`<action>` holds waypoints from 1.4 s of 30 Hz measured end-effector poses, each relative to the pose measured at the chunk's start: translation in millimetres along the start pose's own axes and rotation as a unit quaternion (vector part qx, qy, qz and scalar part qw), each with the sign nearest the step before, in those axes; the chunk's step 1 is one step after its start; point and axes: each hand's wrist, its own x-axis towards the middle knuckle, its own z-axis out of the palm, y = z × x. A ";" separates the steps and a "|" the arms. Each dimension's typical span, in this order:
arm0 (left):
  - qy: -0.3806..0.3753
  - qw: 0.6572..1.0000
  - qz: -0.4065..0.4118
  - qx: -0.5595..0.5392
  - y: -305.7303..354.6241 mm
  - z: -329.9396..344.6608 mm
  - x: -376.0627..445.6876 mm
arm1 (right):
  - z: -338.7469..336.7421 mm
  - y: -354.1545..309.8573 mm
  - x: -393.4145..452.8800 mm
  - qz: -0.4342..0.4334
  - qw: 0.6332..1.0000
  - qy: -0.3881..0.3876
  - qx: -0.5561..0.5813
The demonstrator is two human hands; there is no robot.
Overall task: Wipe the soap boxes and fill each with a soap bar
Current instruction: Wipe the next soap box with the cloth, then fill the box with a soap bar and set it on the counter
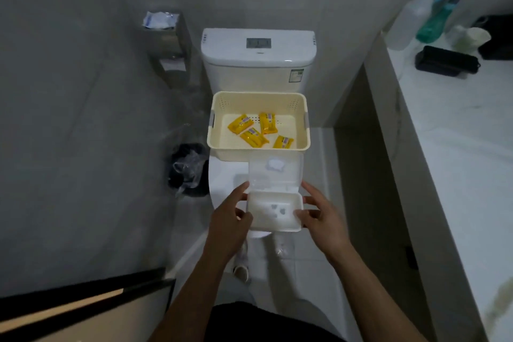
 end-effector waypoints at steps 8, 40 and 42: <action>-0.035 0.997 -0.055 0.029 -56.4 -1.0 106.2 | 62.0 28.4 91.9 0.089 0.995 0.042 -0.030; 0.026 0.979 -0.197 0.052 -174.9 103.7 240.2 | 114.0 144.3 262.2 0.154 0.968 0.019 -0.198; 0.013 0.976 -0.209 0.060 -175.4 103.0 240.3 | 115.5 143.1 261.5 0.162 0.967 0.007 -0.196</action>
